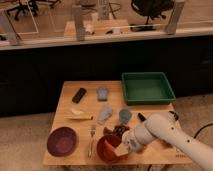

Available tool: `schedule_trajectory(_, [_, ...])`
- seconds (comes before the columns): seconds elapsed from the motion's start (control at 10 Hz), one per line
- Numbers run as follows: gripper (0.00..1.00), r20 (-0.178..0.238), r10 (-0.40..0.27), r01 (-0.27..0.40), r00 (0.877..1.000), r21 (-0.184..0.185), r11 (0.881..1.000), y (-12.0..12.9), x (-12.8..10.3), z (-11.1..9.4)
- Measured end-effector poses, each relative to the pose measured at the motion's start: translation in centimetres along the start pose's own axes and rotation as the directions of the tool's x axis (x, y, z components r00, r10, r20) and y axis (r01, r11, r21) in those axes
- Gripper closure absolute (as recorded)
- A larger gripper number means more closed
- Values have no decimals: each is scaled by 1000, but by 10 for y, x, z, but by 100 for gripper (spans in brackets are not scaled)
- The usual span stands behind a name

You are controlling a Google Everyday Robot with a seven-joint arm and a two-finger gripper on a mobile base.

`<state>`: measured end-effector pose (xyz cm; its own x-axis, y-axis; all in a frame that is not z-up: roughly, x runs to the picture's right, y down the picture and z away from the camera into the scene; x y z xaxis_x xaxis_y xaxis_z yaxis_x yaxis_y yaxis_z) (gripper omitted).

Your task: Place pepper in red bowl

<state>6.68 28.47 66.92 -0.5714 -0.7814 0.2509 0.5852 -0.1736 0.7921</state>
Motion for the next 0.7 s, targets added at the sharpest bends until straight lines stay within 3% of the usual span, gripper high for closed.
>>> schedule_trajectory(0.7, [86, 1, -7, 7, 1000, -3, 1000, -4, -1, -1])
